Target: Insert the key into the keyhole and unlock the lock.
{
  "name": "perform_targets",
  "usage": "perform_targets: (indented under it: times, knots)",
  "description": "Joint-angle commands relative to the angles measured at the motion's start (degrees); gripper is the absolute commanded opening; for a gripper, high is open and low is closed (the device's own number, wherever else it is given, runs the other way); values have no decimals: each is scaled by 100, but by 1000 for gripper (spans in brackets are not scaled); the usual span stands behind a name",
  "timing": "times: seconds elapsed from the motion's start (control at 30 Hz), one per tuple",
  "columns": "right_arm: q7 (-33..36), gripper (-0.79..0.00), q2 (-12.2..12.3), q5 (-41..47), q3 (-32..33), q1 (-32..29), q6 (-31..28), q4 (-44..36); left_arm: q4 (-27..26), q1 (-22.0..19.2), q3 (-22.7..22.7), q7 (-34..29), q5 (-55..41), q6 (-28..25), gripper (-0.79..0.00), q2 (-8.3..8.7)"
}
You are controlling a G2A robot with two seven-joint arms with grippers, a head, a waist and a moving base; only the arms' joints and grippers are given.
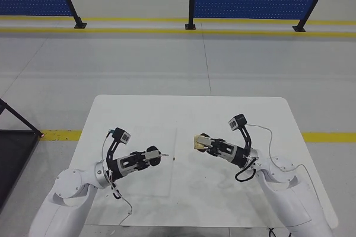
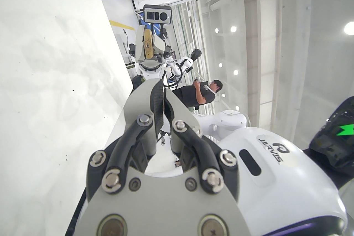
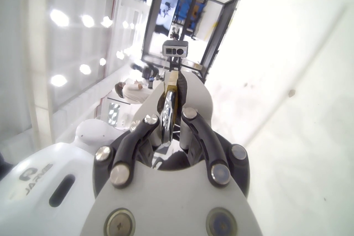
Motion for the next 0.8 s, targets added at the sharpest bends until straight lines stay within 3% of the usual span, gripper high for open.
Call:
perform_targets:
  times: [0.0, 0.17, 0.4, 0.77]
  knots:
    - [-6, -785, -7, 88, -26, 15, 17, -17, 29, -45, 67, 55, 123, -133, -785, -3]
    - [121, -785, -28, 405, -128, 117, 119, 23, 87, -160, 238, 245, 522, -436, -785, -11]
    - [256, -785, -43, 390, -269, 230, 125, 69, 247, -299, 511, 461, 370, -715, -785, -49]
    - [-28, -785, -79, 28, -534, 286, 137, -9, 407, -430, 712, 589, 385, -898, -785, -63]
